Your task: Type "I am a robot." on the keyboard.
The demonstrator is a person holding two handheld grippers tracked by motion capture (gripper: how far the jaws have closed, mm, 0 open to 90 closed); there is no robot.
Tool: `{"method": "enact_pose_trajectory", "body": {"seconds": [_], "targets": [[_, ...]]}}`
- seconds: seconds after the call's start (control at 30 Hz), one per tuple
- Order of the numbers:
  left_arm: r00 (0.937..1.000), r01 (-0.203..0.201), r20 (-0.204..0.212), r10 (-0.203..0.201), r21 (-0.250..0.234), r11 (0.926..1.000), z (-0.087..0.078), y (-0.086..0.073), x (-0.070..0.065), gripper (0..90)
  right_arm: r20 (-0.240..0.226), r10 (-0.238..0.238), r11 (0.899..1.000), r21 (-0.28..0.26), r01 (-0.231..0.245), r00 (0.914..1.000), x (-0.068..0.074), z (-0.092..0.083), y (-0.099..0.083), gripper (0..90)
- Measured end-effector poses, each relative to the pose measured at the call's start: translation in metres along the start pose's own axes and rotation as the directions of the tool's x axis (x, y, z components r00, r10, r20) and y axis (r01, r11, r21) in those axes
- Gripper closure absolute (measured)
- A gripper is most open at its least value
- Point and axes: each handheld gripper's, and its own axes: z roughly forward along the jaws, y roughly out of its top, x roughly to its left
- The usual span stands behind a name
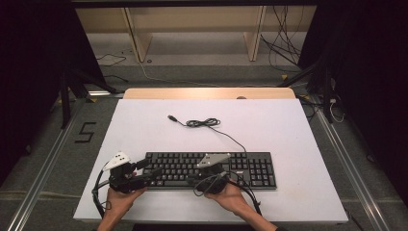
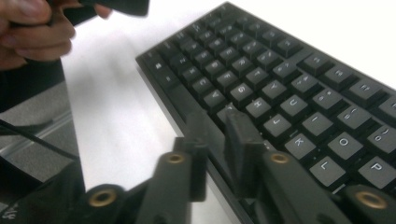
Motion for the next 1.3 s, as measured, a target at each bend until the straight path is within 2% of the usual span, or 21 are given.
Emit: {"method": "enact_pose_trajectory", "body": {"seconds": [0.2, 0.63, 0.7, 0.87, 1.0, 1.1, 1.3], "targets": [[1.0, -0.003, 0.001, 0.003, -0.001, 1.0, 0.0, 0.0, 0.0, 28.4, 0.024, -0.007, 0.999, 0.032, 0.006, 0.9997, -0.002, 0.008, -0.001, 90.0], [1.0, -0.002, 0.001, 0.002, -0.004, 1.0, -0.001, 0.0, 0.0, 28.4, 0.052, -0.029, 0.996, 0.085, 0.024, 0.9983, -0.004, 0.018, -0.005, 90.0], [1.0, -0.003, 0.0, 0.003, -0.004, 1.0, -0.001, 0.0, 0.0, 28.4, 0.069, -0.044, 0.996, 0.082, 0.038, 0.9966, -0.004, 0.019, -0.006, 90.0], [1.0, -0.004, -0.001, 0.004, -0.003, 1.0, 0.0, 0.0, 0.0, 28.4, 0.076, -0.053, 0.996, 0.081, 0.047, 0.9957, -0.003, 0.019, -0.006, 90.0], [1.0, -0.004, -0.003, 0.004, -0.003, 1.0, -0.001, 0.0, 0.001, 28.4, 0.069, -0.036, 0.996, 0.078, 0.031, 0.997, -0.004, 0.018, -0.005, 90.0], [1.0, -0.001, -0.006, 0.001, -0.004, 1.0, -0.001, 0.0, 0.003, 28.4, 0.035, -0.02, 0.999, 0.05, 0.018, 0.9992, -0.003, 0.014, -0.005, 86.4], [1.0, 0.001, -0.009, -0.001, -0.005, 1.0, -0.001, 0.0, 0.003, 28.4, 0.035, -0.006, 1.0, 0.006, 0.006, 0.9994, -0.003, 0.007, -0.001, 79.0]]}}
